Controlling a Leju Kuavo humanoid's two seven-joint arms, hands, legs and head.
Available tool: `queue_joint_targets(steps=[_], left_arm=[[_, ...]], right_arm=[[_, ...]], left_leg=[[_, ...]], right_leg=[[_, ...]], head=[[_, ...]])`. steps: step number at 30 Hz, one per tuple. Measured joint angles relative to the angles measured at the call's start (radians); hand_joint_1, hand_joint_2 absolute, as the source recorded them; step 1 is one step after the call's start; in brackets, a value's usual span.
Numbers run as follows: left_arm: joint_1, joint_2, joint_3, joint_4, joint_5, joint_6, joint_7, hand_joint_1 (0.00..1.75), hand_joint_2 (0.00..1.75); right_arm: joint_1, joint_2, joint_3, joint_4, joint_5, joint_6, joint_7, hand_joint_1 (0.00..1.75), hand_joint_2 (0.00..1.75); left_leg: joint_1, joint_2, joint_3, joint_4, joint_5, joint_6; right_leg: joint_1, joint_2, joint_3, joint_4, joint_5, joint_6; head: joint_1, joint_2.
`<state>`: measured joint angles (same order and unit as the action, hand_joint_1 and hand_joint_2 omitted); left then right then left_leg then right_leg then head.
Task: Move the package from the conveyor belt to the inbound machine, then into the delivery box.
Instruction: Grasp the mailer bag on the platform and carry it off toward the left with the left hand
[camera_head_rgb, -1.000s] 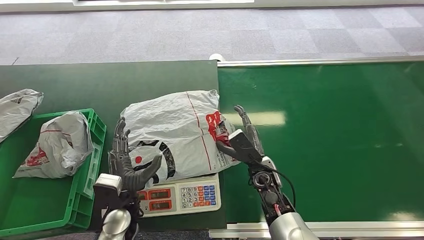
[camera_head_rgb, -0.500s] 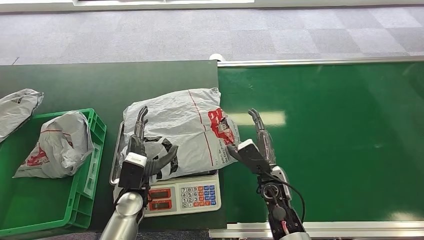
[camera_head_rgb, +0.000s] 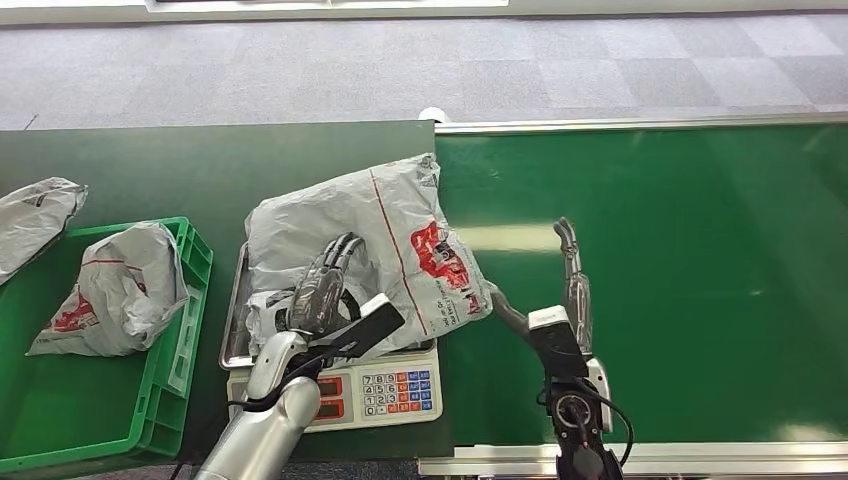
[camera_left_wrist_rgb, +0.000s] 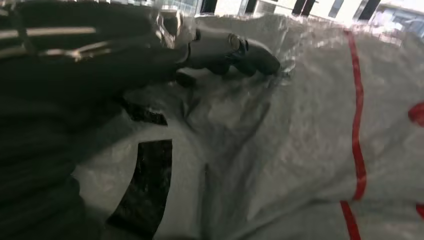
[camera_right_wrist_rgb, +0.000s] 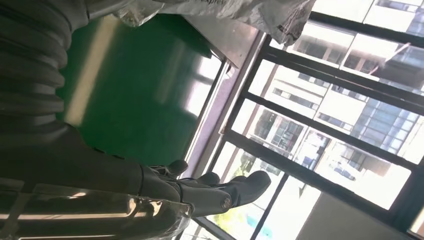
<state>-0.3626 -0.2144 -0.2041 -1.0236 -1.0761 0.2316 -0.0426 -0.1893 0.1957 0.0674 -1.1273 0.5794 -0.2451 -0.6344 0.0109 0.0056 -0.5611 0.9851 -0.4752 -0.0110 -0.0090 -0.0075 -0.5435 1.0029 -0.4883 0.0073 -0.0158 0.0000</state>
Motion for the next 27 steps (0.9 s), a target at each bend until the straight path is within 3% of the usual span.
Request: queue_joint_targets(steps=[3, 4, 7, 8, 10, 17, 23, 27], left_arm=[[-0.049, 0.000, -0.014, 0.081, -0.052, -0.012, 0.021, 0.00, 1.75], [-0.064, 0.000, -0.019, 0.102, -0.066, -0.015, 0.028, 0.20, 1.75], [-0.101, 0.000, -0.028, 0.154, -0.099, -0.028, 0.042, 1.44, 1.75], [-0.111, -0.001, -0.030, 0.169, -0.103, -0.034, 0.041, 1.67, 1.75], [-0.129, -0.002, -0.032, 0.198, -0.096, -0.039, 0.027, 1.74, 1.75], [-0.151, -0.005, -0.030, 0.233, -0.040, -0.032, -0.031, 1.75, 1.75], [-0.143, -0.007, -0.015, 0.202, 0.193, -0.026, -0.247, 1.75, 1.75], [-0.097, -0.005, -0.018, 0.110, 0.246, -0.034, -0.286, 1.75, 1.75]], right_arm=[[0.026, 0.006, -0.020, -0.050, -0.012, 0.000, -0.006, 0.00, 1.75], [0.030, 0.008, -0.024, -0.062, -0.014, 0.001, -0.007, 0.00, 1.75], [0.038, 0.012, -0.034, -0.086, -0.019, 0.004, -0.009, 0.00, 1.75], [0.039, 0.014, -0.036, -0.091, -0.019, 0.005, -0.009, 0.00, 1.75], [0.040, 0.016, -0.040, -0.095, -0.021, 0.006, -0.010, 0.00, 1.75], [0.051, 0.017, -0.045, -0.099, -0.024, 0.006, -0.008, 0.00, 1.75], [0.088, 0.017, -0.059, -0.107, -0.039, 0.002, -0.006, 0.00, 1.75], [0.103, 0.017, -0.072, -0.109, -0.042, 0.000, -0.006, 0.00, 1.75]], left_leg=[[0.000, -0.001, 0.002, 0.000, 0.000, 0.000], [0.000, -0.001, 0.003, 0.000, 0.000, 0.000], [0.000, -0.001, 0.006, 0.000, 0.000, 0.000], [0.000, -0.001, 0.007, 0.000, 0.000, 0.000], [0.000, -0.001, 0.009, 0.000, 0.001, 0.001], [0.000, -0.001, 0.009, 0.000, 0.003, 0.001], [0.000, -0.001, 0.003, 0.000, 0.004, 0.001], [0.000, -0.001, 0.000, 0.000, 0.004, 0.001]], right_leg=[[0.000, -0.001, 0.003, 0.000, 0.000, 0.000], [0.000, -0.001, 0.004, 0.000, 0.000, 0.000], [0.000, -0.002, 0.007, 0.000, 0.000, 0.000], [0.000, -0.002, 0.008, 0.000, 0.000, 0.000], [0.000, -0.002, 0.010, 0.000, 0.000, 0.000], [0.000, -0.002, 0.010, -0.001, 0.002, 0.000], [0.000, -0.002, 0.004, 0.000, 0.003, 0.000], [0.000, -0.002, 0.000, 0.000, 0.003, 0.000]], head=[[0.000, 0.000], [0.000, 0.000], [0.000, 0.000], [0.000, 0.000], [0.000, 0.000], [0.000, 0.000], [0.000, 0.000], [0.000, 0.000]])
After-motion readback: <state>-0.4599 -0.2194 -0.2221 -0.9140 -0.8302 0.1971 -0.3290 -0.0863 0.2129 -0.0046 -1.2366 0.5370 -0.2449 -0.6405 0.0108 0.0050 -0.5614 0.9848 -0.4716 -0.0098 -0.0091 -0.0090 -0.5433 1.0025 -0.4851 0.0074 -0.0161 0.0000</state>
